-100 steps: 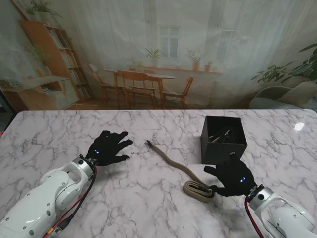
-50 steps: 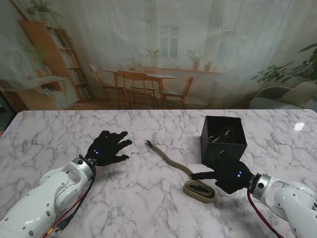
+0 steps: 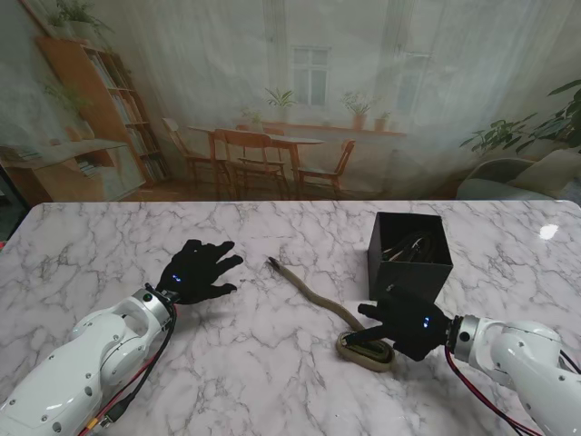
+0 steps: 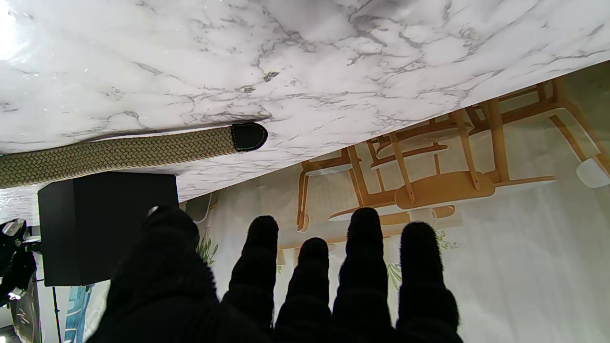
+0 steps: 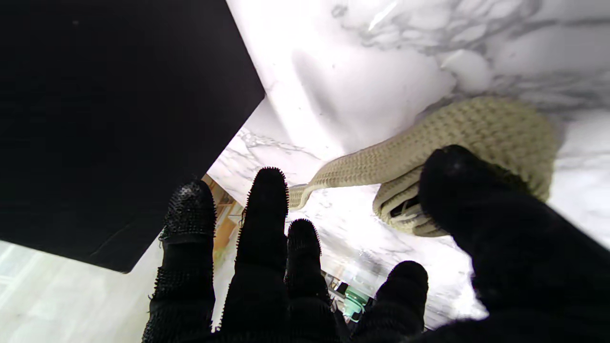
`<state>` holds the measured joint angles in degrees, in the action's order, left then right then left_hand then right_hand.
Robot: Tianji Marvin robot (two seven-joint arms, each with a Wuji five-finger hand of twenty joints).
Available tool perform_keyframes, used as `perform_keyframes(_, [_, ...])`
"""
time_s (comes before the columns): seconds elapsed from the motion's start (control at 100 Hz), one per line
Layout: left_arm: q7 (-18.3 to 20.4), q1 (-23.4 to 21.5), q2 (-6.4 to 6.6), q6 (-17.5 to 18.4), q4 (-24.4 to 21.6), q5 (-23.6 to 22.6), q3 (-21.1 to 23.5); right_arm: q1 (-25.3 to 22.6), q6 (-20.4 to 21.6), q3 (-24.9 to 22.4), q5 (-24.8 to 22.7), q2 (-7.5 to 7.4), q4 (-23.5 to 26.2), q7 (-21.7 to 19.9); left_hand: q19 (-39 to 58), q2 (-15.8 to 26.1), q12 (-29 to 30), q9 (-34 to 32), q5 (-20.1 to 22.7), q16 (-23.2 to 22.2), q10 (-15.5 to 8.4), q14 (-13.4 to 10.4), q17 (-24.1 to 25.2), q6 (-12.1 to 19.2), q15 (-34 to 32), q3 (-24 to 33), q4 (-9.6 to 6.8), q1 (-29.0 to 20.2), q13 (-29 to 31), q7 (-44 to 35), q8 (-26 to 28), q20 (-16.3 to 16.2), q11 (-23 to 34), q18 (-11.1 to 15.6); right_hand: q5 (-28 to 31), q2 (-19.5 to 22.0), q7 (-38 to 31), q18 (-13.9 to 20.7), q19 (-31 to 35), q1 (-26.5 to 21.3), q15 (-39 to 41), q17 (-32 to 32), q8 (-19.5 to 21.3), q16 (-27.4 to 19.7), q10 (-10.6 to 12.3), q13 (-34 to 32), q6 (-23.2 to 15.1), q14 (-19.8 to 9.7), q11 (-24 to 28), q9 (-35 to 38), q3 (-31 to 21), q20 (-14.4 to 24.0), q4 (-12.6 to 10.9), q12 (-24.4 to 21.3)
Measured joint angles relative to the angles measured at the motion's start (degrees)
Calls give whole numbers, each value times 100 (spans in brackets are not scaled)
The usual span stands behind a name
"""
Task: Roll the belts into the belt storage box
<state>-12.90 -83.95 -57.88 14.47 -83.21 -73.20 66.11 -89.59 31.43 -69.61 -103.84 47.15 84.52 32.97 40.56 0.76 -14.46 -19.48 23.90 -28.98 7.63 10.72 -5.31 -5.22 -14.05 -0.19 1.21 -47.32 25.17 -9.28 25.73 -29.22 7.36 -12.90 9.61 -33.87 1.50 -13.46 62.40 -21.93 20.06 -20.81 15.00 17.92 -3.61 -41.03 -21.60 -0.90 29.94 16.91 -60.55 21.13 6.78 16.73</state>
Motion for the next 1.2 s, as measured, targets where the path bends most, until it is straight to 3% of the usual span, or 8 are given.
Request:
perform_keyframes(0.27, [-40, 8, 0, 1, 9, 0, -15, 181, -131, 262, -16, -33, -246, 85, 0, 0, -1, 0, -1, -1, 0, 0, -34, 0, -5, 0, 0, 0, 1, 0, 0, -2, 118, 0, 0, -228, -13, 4, -20, -17, 17, 217, 67, -87, -44, 268, -196, 48, 18, -224, -164, -39, 35, -4])
perform_keyframes(0.4, [-250, 38, 0, 4, 71, 0, -58, 249, 371, 291, 361, -28, -327, -36, 76, 0, -4, 0, -1, -9, 0, -1, -45, -1, -57, 0, 0, 0, 2, 0, 0, -58, 119, 0, 4, -230, -134, 4, -105, -239, 14, 349, 313, -185, -44, 353, -202, 131, 21, -435, -554, -88, 36, -24])
perform_keyframes(0.55, [-266, 40, -2, 4, 74, 0, -52, 336, 51, 520, 186, -56, -393, 77, 78, 1, -50, 0, -1, -62, 0, -2, -45, -3, -61, 0, 0, 0, 2, 0, 0, -59, 119, 0, -80, -163, -412, 4, -126, -408, 4, 388, 443, -223, -44, 427, -204, 156, 22, -440, -556, -145, 44, -27])
perform_keyframes(0.61, [-261, 40, -2, 3, 74, 0, -49, 388, -49, 610, 140, -70, -445, 185, 78, 1, -63, 0, -1, -63, 0, -4, -45, -3, -67, 0, 0, 0, 2, 0, 0, -59, 119, 0, -144, -95, -703, 4, -132, -472, 4, 475, 157, -226, -44, 571, -205, 162, 23, -507, -556, -206, 44, -63])
perform_keyframes(0.75, [-260, 40, -2, 3, 74, -3, -49, 489, -95, 686, 133, -77, -534, 214, 79, 1, -65, 0, -1, -65, 0, -9, -45, -4, -93, 0, 0, 0, 2, 0, 0, -60, 119, 0, -196, -38, -806, 8, -132, -678, 4, 575, 3, -227, -45, 707, -206, 166, 23, -511, -630, -215, 45, -78])
perform_keyframes(0.87, [-271, 39, -3, 3, 74, -5, -47, 519, -98, 695, 157, -79, -546, 193, 80, 2, -65, 0, -1, -65, 0, -11, -45, -4, -95, 0, 0, 0, 2, 0, -1, -60, 119, 0, -335, -41, -1457, 9, -132, -692, 4, 589, 0, -227, -48, 711, -206, 167, 23, -511, -630, -216, 45, -82])
perform_keyframes(0.99, [-275, 39, -3, 4, 74, -5, -47, 513, -75, 688, 237, -70, -538, 157, 80, 2, -65, 0, -1, -66, 0, -12, -45, -4, -96, 0, 0, 0, 3, 0, -1, -60, 119, 0, -330, -265, -2201, 9, -132, -256, 4, 603, 18, -227, -124, 711, -206, 169, 23, -513, -543, -216, 50, -82])
perform_keyframes(1.2, [-254, 39, -3, 5, 74, -4, -47, 518, -73, 766, 555, -23, -586, 115, 81, 2, -65, 0, -1, -66, 0, -16, -45, -4, -96, 0, 0, 1, 2, 0, -1, -60, 119, 0, 158, -437, -3478, 9, -132, -21, 4, 611, 1097, -227, -188, 711, -204, 176, 146, -500, -33, -216, 56, -78])
